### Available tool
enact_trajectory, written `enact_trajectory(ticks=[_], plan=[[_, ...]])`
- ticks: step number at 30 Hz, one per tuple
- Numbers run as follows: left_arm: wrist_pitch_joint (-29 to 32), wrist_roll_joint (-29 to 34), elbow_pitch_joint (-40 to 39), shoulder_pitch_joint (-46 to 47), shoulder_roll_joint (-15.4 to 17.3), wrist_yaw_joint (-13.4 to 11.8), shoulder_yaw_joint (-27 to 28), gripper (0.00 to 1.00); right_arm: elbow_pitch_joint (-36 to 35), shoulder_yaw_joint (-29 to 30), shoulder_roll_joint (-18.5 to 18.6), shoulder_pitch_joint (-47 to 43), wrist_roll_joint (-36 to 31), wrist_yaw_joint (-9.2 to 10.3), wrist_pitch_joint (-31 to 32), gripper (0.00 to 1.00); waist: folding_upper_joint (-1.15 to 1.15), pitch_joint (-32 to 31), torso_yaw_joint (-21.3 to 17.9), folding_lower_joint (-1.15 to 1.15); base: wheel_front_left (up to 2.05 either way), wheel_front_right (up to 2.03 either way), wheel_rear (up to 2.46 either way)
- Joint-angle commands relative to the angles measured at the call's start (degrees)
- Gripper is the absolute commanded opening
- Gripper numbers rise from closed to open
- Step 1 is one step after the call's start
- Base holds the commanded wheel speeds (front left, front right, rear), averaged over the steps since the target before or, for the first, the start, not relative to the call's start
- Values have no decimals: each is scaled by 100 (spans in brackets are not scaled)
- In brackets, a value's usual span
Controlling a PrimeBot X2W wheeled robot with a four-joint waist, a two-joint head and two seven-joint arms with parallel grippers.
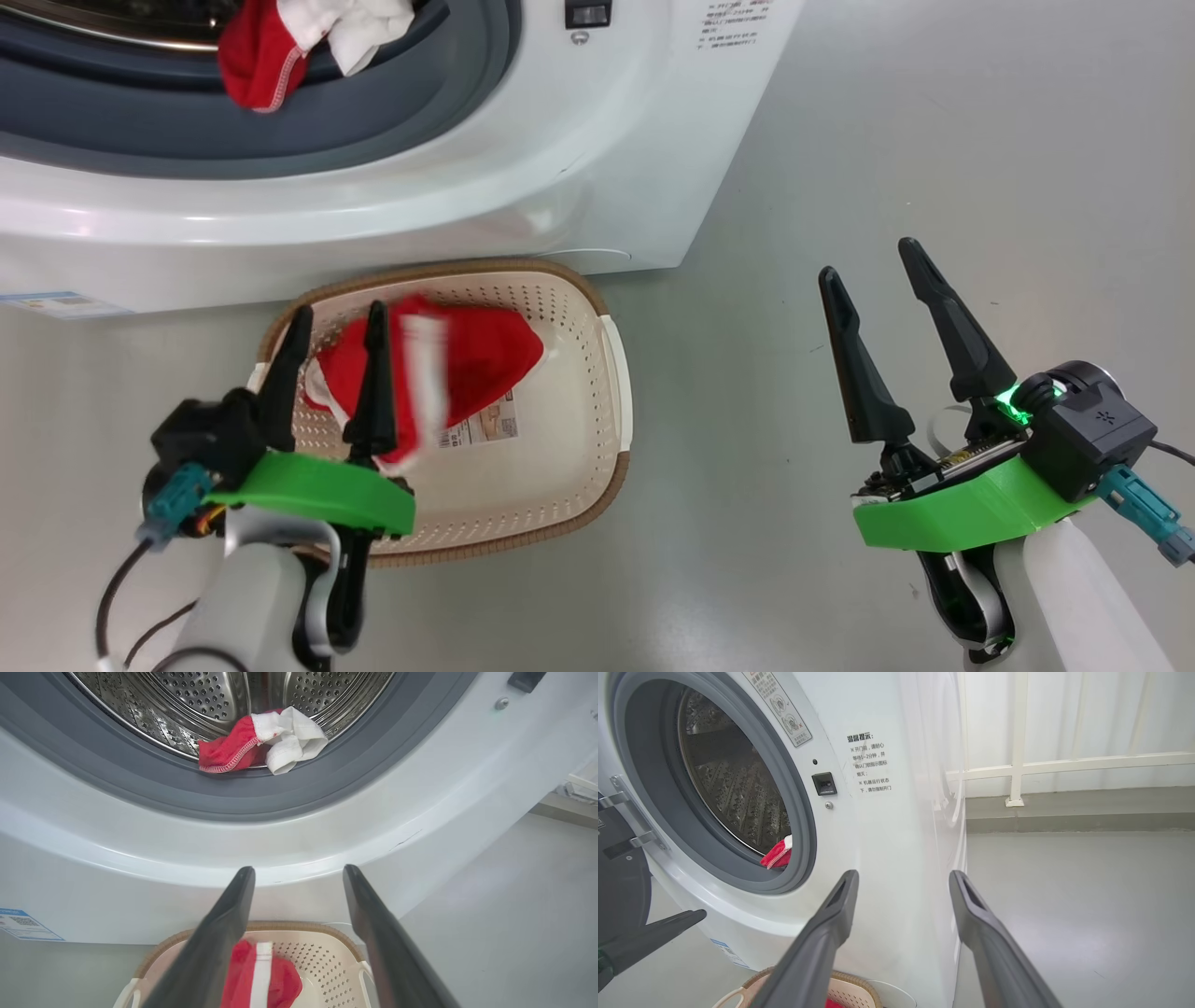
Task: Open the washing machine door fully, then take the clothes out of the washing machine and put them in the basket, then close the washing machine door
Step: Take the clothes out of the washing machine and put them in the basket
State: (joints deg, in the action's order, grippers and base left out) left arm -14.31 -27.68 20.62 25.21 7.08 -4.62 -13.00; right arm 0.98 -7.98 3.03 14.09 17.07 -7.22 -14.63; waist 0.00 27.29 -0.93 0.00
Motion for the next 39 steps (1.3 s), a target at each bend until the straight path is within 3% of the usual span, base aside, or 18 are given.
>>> enact_trajectory(ticks=[1, 17, 39], plan=[[-64, 100, -265, -162, 217, -71, 198, 100, -162, -100, -15, -129, -59, -26, -37, 100, 0, 8, 0, 0, 0, 0, 0], [124, 201, -1826, -904, 387, -535, 246, 100, -126, -62, -15, -135, -44, -26, -37, 100, 0, -115, 10, 0, 0, 0, 0], [45, 158, -1946, -1386, 476, -589, 288, 100, -155, 240, -15, -452, -175, -26, -37, 100, 0, -876, -25, 0, 0, 0, 0]])
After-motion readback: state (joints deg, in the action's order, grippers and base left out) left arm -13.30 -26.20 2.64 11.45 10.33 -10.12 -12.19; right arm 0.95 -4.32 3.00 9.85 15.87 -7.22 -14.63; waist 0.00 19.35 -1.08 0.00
